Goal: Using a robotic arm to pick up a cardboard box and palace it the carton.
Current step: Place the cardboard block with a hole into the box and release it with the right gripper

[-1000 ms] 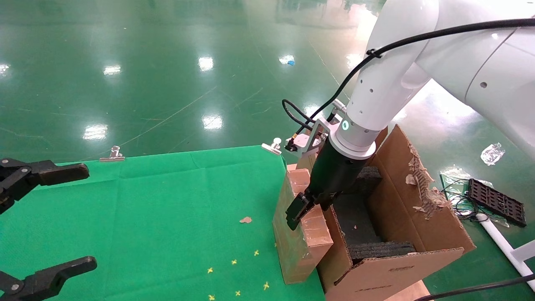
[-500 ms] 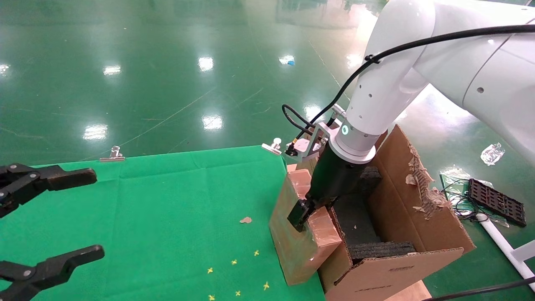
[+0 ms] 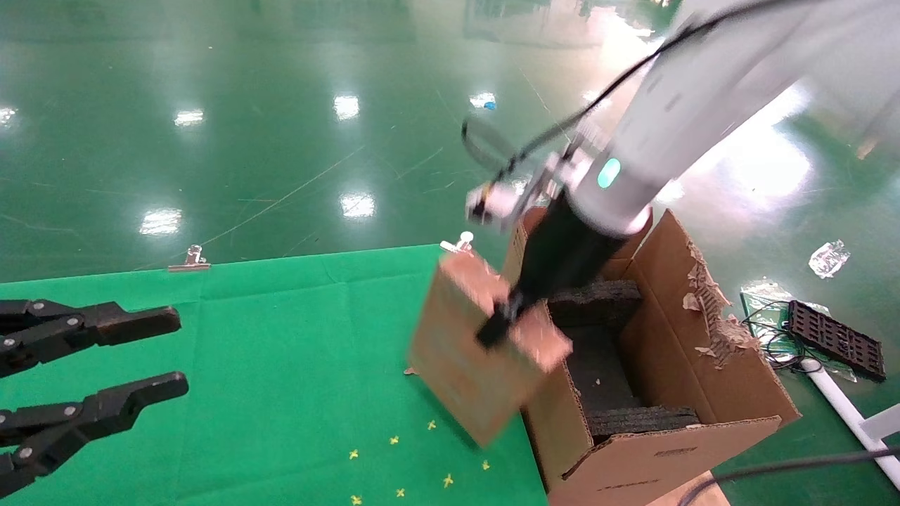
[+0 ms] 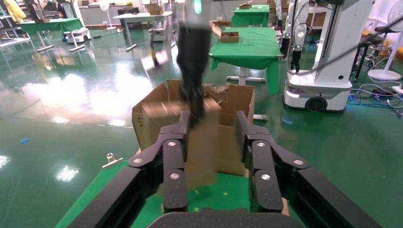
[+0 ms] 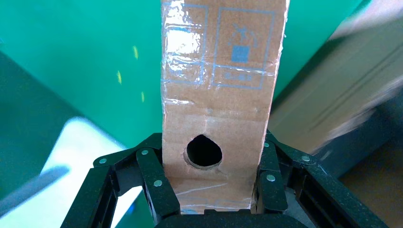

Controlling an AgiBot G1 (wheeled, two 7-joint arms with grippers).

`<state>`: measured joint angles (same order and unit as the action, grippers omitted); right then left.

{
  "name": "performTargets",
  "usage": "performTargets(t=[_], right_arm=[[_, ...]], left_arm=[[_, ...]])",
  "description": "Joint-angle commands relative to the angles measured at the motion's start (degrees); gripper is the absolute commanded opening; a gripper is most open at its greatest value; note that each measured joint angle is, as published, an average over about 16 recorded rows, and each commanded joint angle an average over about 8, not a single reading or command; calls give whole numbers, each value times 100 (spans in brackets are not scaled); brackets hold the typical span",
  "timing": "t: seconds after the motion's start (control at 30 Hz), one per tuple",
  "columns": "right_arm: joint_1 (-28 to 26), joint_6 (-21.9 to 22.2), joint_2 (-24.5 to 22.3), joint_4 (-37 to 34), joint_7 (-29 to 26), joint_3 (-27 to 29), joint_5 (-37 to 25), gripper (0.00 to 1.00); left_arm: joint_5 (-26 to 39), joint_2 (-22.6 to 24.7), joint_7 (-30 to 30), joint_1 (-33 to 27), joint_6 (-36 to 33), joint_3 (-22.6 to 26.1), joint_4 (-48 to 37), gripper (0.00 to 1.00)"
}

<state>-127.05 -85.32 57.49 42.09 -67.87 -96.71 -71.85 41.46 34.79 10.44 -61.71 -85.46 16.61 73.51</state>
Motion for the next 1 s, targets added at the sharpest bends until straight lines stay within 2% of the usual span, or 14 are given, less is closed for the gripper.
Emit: performTargets(t=[0.03, 0.17, 0.33, 0.6, 0.63, 0.87, 0.9, 1.0], right_arm=[[-219, 20, -163, 39, 341, 154, 111, 0], [-836, 63, -482, -147, 707, 335, 42, 0], [-1397, 42, -774, -518, 895, 346, -244, 0], [-1588, -28, -1115, -1173, 938, 52, -841, 0], [-1559, -32, -1151, -1254, 938, 12, -899, 0], [-1097, -18, -1344, -1862, 972, -190, -1079, 0], [-1004, -9, -1355, -1951, 979, -205, -1076, 0], [-709, 26, -1352, -2228, 995, -238, -1050, 0]], left_arm=[[0, 0, 0, 0, 0, 1, 0, 0], [-1, -1, -1, 0, 1, 2, 0, 0], [-3, -2, -2, -1, 2, 4, 0, 0], [-4, -3, -3, -1, 3, 6, 0, 0], [-5, -3, -3, -1, 3, 7, 0, 4], [-6, -4, -5, -2, 4, 9, 0, 92], [-7, -4, -5, -2, 4, 10, 0, 100], [-7, -4, -5, -2, 5, 11, 0, 100]])
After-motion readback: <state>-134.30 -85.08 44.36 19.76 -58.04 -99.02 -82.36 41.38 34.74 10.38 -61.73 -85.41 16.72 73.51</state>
